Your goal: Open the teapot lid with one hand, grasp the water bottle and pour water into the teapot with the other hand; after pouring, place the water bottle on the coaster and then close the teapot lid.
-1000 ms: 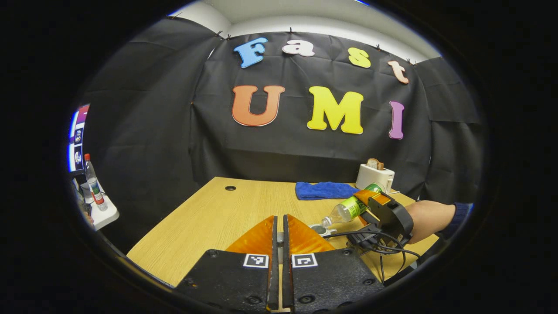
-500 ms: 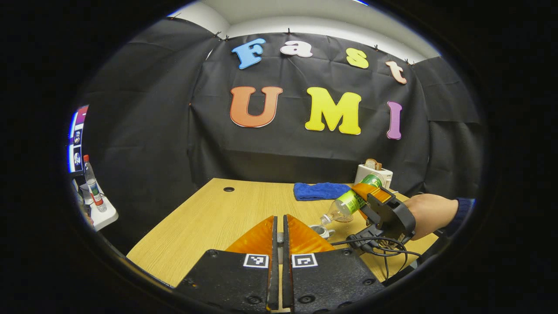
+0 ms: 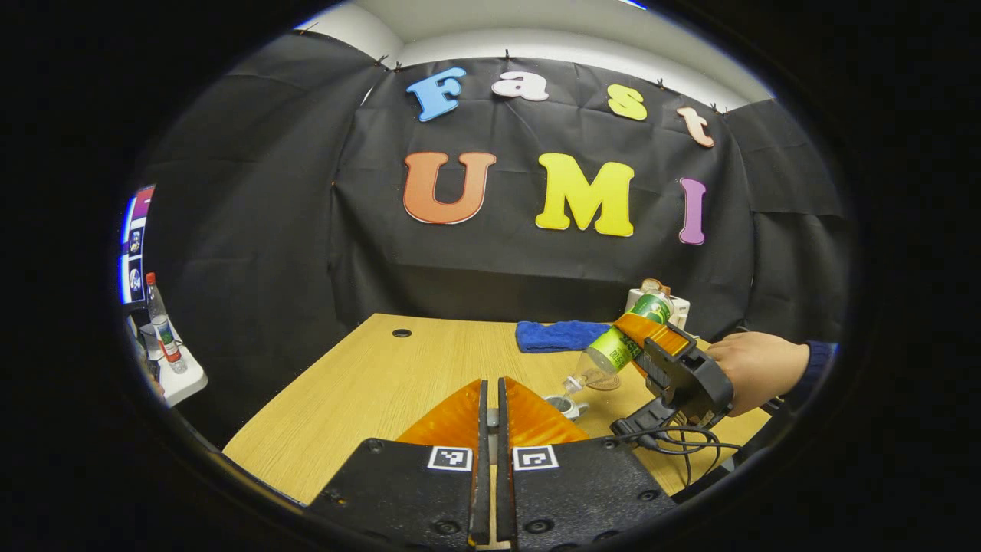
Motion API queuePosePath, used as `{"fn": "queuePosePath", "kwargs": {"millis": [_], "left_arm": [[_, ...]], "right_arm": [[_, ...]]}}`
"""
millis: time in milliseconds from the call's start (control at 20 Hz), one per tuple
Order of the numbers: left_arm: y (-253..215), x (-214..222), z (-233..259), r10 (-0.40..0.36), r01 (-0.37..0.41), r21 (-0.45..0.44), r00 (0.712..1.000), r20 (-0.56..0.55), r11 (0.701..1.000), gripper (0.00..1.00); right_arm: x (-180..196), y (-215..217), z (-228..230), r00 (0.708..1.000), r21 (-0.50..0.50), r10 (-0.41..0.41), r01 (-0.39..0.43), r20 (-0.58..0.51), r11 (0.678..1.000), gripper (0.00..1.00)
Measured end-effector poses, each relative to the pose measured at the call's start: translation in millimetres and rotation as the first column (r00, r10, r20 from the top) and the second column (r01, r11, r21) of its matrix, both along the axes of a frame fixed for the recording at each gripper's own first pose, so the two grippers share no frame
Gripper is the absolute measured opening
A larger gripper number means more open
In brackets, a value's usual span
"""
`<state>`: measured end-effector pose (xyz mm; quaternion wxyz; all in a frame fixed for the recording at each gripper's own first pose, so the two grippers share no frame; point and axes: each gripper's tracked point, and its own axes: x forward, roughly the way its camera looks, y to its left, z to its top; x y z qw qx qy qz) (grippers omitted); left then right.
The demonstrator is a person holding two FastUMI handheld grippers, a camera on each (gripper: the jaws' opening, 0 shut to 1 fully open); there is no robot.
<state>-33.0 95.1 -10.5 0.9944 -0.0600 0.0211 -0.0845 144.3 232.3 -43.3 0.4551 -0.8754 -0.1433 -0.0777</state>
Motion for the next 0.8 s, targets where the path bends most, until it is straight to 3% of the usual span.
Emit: {"fn": "queuePosePath", "kwargs": {"millis": [800], "left_arm": [[-4.9, 0.2, -1.4, -0.011, 0.011, 0.025, 1.0, 0.006, 1.0, 0.05]], "right_arm": [[-1.8, 11.5, 14.4, 0.999, -0.047, 0.027, -0.025, 0.043, 0.999, 0.74]]}}
